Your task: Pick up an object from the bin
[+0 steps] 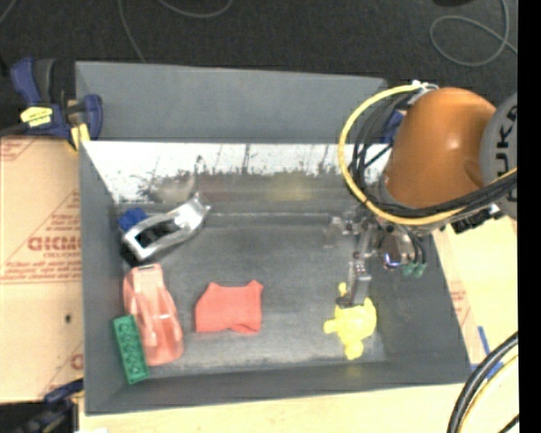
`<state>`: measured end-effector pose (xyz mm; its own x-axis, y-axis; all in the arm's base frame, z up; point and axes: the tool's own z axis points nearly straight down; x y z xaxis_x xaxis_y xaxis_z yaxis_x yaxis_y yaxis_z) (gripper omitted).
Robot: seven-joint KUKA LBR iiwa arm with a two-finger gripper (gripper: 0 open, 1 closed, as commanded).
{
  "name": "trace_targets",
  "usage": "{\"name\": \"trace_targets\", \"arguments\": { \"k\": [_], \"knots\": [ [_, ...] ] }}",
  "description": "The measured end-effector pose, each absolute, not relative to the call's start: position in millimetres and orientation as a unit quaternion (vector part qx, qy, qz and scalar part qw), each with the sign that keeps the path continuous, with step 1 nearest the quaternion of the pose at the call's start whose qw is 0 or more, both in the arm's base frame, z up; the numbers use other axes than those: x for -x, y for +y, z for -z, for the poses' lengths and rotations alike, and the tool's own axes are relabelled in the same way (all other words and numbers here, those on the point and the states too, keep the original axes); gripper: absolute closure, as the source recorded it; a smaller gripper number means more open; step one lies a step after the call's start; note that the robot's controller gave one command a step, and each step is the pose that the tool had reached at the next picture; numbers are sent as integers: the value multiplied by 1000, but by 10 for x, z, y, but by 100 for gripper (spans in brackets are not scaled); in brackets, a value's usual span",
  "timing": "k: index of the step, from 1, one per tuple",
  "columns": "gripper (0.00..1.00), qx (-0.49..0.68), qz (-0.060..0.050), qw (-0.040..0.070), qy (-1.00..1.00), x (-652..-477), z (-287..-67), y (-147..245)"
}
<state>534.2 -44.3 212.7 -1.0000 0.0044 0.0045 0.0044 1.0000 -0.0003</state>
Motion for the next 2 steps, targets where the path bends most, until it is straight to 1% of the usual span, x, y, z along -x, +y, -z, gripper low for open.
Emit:
{"name": "trace_targets", "arguments": {
  "k": [1, 2],
  "knots": [
    [0, 2, -1, -2, -1000, -5356, -2171, -443],
    [0, -2, -1, -4, -1000, -5212, -1719, -461]
  ]
}}
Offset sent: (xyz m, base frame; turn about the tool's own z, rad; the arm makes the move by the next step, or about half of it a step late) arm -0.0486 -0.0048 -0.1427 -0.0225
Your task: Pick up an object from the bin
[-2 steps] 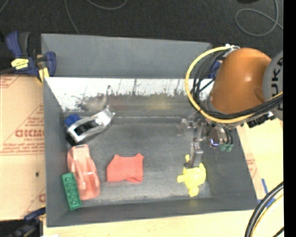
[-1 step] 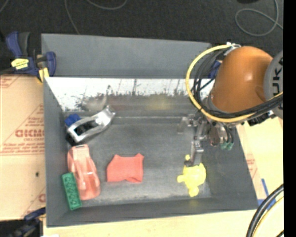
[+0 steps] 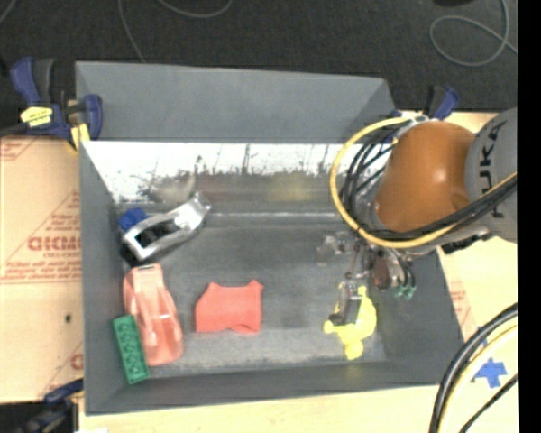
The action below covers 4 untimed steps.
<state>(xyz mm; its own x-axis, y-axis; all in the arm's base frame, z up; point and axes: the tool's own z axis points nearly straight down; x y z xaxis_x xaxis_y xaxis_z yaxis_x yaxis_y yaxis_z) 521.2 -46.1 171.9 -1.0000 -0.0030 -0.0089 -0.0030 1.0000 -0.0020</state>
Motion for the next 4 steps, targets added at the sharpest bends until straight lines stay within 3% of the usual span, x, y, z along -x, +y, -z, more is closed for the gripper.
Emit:
{"name": "trace_targets", "arguments": {
  "k": [1, 3, 4],
  "knots": [
    [0, 6, 1, 2, 1000, -5355, -1271, -64],
    [0, 159, 1, 4, 987, -5225, -956, 369],
    [0, 72, 0, 2, 997, -5184, -849, 458]
  ]
}}
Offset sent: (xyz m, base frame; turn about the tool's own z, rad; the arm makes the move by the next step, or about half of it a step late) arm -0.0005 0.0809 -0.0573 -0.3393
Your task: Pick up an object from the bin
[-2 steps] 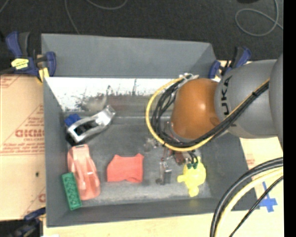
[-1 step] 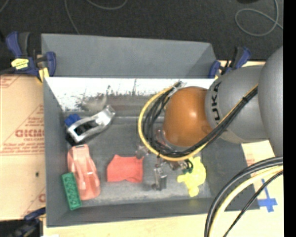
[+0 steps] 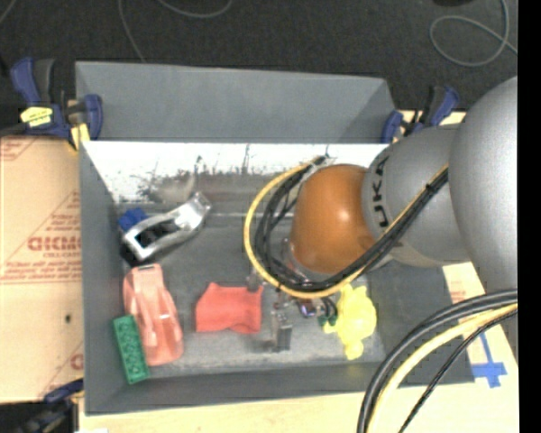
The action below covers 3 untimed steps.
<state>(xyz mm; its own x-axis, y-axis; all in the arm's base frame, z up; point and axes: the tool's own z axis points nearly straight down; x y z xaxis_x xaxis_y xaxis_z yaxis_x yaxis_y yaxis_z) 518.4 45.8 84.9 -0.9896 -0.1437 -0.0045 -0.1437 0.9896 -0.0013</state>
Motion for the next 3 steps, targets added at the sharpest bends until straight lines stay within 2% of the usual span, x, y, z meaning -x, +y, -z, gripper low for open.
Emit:
{"name": "trace_targets", "arguments": {
  "k": [1, 2, 3],
  "knots": [
    [100, 193, 1, 6, 981, -5249, -704, 936],
    [100, 193, 1, 6, 981, -5249, -704, 936],
    [100, 215, 1, 3, 977, -5115, -985, 891]
  ]
}}
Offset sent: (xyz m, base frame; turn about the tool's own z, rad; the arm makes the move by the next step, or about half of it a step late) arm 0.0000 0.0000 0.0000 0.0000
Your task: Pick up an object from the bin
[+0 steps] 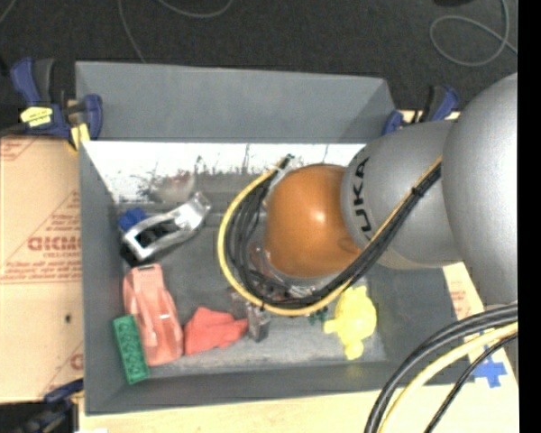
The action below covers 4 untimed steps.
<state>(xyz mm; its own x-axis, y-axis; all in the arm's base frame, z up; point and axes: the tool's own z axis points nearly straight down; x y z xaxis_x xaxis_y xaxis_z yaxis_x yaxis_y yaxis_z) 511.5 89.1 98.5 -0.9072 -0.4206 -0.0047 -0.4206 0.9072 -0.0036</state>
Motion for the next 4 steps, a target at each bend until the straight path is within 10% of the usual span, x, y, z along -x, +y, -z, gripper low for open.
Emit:
{"name": "trace_targets", "arguments": {
  "k": [2, 4],
  "knots": [
    [100, 230, 1, 5, 973, -5109, -1952, 835],
    [100, 235, 0, -3, 972, -4865, -1679, 931]
  ]
}}
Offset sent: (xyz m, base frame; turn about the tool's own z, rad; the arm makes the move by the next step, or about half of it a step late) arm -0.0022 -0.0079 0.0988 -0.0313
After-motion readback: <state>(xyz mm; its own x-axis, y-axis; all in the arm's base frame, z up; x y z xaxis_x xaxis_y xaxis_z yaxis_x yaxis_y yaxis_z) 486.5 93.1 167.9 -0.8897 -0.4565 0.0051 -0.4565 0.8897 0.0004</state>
